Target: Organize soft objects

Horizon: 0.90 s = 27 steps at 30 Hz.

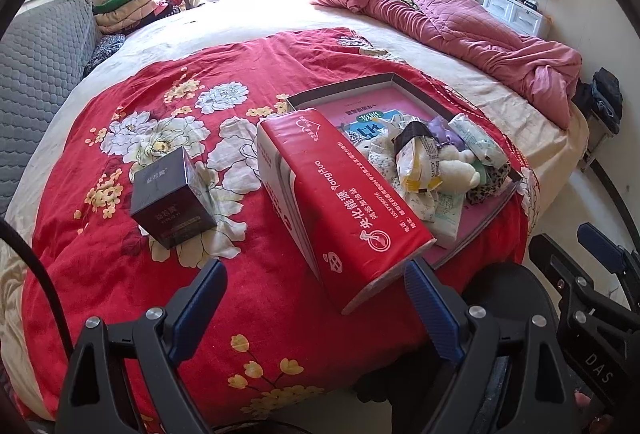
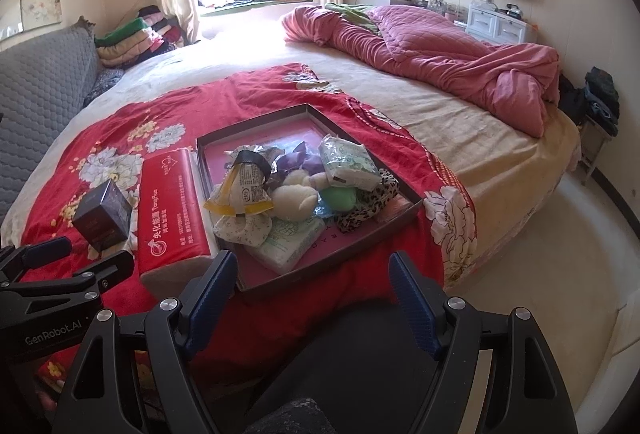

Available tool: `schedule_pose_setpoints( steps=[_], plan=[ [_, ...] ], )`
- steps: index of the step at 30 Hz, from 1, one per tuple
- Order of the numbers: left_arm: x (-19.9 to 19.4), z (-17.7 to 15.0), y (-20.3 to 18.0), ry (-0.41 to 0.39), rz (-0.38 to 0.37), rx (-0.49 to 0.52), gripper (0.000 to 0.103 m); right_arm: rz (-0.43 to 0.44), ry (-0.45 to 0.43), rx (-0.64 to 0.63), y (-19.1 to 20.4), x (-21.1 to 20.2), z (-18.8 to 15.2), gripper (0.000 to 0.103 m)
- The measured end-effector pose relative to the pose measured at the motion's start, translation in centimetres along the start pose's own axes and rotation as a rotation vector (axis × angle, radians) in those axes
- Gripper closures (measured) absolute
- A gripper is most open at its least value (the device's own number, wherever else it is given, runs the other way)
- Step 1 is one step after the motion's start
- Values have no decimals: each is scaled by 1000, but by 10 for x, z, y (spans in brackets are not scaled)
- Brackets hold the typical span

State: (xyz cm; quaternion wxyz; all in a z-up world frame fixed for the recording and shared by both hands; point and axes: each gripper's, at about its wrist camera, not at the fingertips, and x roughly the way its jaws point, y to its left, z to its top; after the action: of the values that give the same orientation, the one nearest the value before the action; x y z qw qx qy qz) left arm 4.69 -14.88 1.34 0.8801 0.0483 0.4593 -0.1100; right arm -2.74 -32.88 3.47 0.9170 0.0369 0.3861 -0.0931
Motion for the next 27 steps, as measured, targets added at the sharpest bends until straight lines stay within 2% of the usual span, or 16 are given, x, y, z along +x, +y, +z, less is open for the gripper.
schedule_pose_setpoints(
  steps=[27],
  plan=[
    [8,-5,2,27,20,-13,13,11,25,0,1,6,-5,24]
  ],
)
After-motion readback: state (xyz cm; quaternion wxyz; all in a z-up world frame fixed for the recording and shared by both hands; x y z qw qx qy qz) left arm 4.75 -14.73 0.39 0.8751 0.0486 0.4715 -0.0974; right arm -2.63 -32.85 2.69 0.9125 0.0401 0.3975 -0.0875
